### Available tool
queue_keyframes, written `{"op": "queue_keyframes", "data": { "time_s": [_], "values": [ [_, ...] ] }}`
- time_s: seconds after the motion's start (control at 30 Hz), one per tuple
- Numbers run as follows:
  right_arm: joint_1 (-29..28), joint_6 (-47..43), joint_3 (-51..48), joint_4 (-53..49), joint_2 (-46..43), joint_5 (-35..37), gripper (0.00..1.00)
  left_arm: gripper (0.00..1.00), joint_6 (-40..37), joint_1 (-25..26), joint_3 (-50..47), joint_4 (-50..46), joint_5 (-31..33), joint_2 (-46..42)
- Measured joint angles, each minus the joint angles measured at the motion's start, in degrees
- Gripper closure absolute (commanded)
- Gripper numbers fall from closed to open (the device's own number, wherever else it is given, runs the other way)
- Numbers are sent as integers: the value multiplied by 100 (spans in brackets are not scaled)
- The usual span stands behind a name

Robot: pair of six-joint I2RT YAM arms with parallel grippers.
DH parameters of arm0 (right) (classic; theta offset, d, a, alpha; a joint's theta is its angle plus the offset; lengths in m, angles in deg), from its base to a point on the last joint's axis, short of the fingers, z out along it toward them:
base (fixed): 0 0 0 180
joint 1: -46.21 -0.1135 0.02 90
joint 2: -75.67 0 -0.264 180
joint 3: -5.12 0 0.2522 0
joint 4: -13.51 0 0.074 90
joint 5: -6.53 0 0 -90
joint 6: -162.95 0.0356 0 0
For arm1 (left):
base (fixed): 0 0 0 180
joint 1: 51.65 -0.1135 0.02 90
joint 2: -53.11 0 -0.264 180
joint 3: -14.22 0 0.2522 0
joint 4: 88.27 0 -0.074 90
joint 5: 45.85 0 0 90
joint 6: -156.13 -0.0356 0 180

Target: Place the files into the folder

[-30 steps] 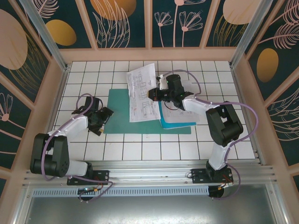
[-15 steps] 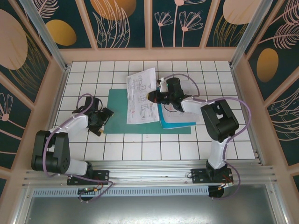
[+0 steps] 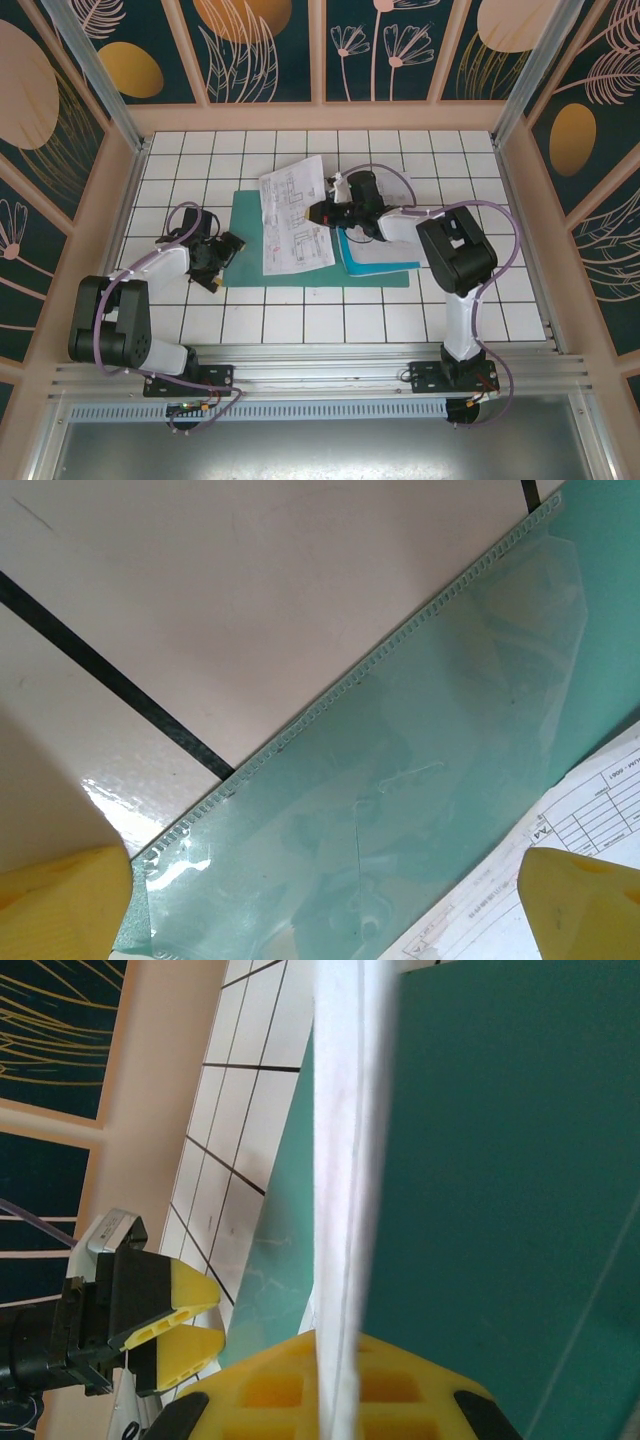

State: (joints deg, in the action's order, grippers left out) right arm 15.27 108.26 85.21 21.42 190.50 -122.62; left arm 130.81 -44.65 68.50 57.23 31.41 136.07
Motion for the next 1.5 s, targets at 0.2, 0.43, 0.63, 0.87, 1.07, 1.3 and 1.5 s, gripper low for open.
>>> {"op": "queue_keyframes", "data": {
  "time_s": [0.2, 0.43, 0.63, 0.87, 1.07, 1.3, 1.5],
  "values": [
    [-188, 162, 76, 219, 151, -44, 100, 1, -15, 0, 0, 4, -13, 4],
    [-205, 304, 81, 354, 352, -83, 100, 1, -22, 0, 0, 2, -31, 4],
    [-229, 479, 81, 610, 492, -72, 100, 1, -22, 0, -2, 2, -33, 2],
    [-398, 754, 81, 964, 669, 44, 100, 1, -57, 0, -2, -37, -28, -68],
    [-461, 918, 81, 1117, 741, 118, 100, 1, -264, 0, 0, -184, 120, -271],
    [-468, 1113, 74, 1366, 761, 197, 100, 1, -361, 0, -52, -103, 105, -278],
    [-494, 1314, 13, 1591, 831, 269, 100, 1, -284, -31, -356, 339, -133, -304]
  ]
}}
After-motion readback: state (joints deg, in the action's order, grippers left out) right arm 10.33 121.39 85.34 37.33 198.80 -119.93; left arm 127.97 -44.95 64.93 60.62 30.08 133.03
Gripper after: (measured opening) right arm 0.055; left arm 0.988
